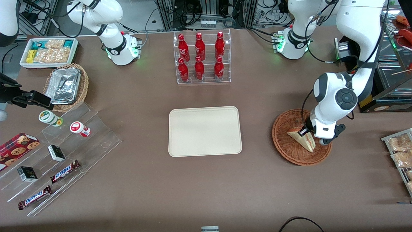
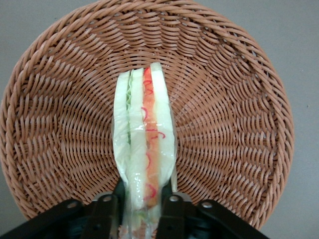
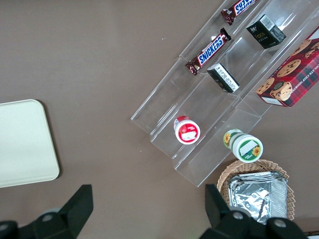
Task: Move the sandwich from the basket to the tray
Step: 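Close the left gripper on the sandwich's wrapped edge and lift it, then carry the sandwich with the left gripper over the cream tray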
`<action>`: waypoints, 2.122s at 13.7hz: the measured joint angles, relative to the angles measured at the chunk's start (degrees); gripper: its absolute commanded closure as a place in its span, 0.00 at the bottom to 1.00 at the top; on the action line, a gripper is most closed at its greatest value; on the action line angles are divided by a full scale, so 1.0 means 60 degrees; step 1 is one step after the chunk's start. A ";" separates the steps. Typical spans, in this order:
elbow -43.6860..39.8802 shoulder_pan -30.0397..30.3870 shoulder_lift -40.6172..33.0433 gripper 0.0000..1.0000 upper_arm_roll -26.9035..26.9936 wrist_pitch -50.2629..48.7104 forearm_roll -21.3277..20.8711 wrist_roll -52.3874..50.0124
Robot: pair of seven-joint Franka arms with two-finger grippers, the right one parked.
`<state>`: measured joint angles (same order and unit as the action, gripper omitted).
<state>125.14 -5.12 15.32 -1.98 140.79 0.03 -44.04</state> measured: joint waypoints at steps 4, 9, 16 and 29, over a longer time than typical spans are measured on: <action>-0.1164 -0.0039 -0.0379 1.00 -0.0032 -0.2188 -0.0013 0.0008; -0.3562 -0.0925 -0.0784 1.00 -0.0143 -0.4906 -0.0022 0.0017; -0.4785 -0.3412 0.0338 1.00 -0.0380 -0.4530 -0.0021 0.0002; -0.6570 -0.6236 0.3905 1.00 -0.0381 -0.1665 -0.0020 -0.0204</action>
<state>85.72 -42.53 38.75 -4.26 130.80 -0.09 -45.27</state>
